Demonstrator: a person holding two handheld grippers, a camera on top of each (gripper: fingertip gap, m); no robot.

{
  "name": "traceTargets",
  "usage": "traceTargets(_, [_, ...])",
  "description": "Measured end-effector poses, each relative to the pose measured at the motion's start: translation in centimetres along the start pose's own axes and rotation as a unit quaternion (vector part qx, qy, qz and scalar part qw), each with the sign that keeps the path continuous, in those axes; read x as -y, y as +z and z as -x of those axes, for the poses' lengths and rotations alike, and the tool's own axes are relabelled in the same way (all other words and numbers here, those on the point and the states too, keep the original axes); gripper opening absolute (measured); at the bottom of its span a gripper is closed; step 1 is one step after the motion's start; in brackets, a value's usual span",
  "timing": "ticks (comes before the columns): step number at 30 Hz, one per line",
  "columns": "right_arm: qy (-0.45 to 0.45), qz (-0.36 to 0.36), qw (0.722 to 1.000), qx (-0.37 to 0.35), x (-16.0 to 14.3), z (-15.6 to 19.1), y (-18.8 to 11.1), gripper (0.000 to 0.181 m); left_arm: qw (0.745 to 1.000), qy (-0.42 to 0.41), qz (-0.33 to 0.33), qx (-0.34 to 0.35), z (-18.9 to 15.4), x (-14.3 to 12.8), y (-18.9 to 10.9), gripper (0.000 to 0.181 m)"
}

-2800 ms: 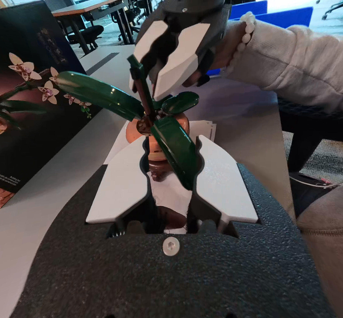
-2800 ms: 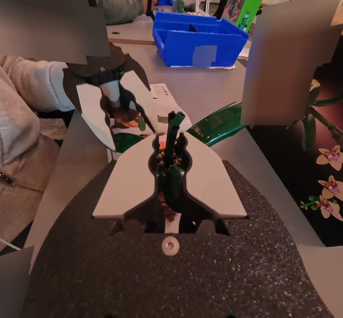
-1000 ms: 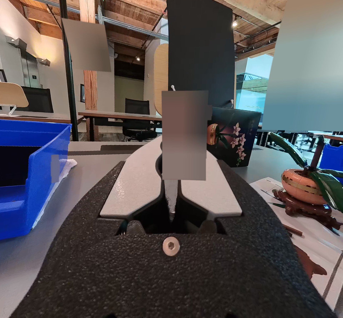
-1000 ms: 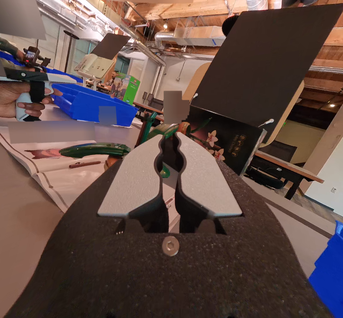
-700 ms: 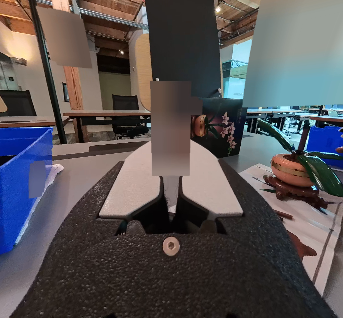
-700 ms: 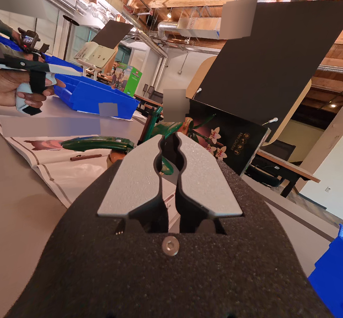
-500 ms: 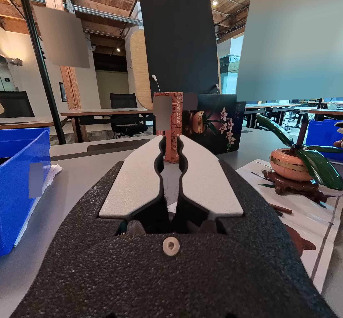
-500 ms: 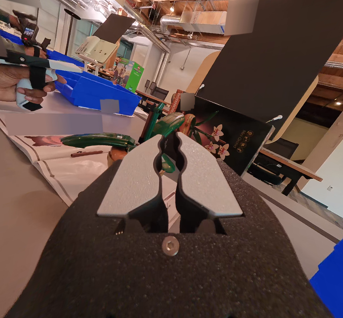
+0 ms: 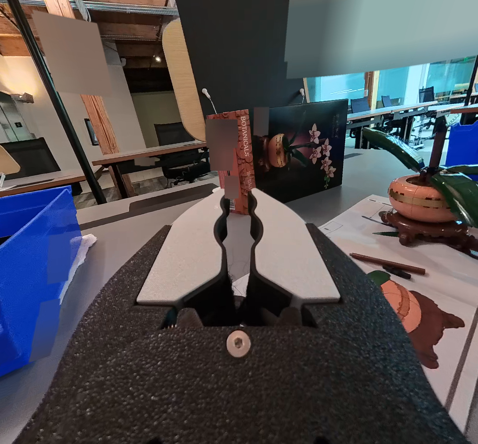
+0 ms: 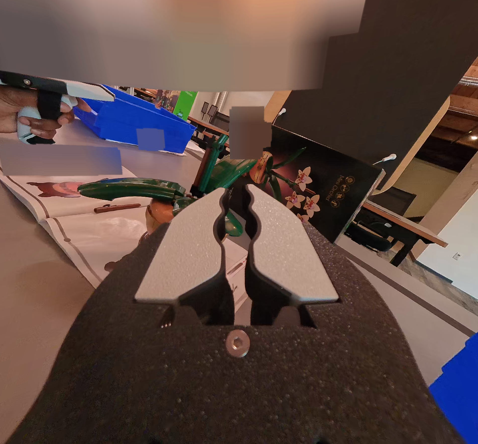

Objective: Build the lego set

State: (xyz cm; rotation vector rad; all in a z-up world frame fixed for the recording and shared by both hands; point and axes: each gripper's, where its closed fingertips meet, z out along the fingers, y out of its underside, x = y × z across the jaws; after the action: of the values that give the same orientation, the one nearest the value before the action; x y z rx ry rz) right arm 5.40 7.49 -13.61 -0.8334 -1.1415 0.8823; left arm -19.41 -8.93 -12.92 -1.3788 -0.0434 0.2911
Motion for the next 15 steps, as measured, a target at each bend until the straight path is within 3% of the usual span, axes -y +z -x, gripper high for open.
traceTargets(8, [0.003, -0.004, 1.000, -0.005, 0.1, -0.2, -0.2, 0.009, 1.000, 0.020, 0.009, 0.007, 0.0, -0.3, 0.1, 0.013])
traceTargets(15, [-0.001, -0.009, 1.000, -0.016, 0.4, -0.5, -0.5, 0.010, 0.998, -0.044, -0.028, 0.034, 1.6, 0.7, -0.5, 0.012])
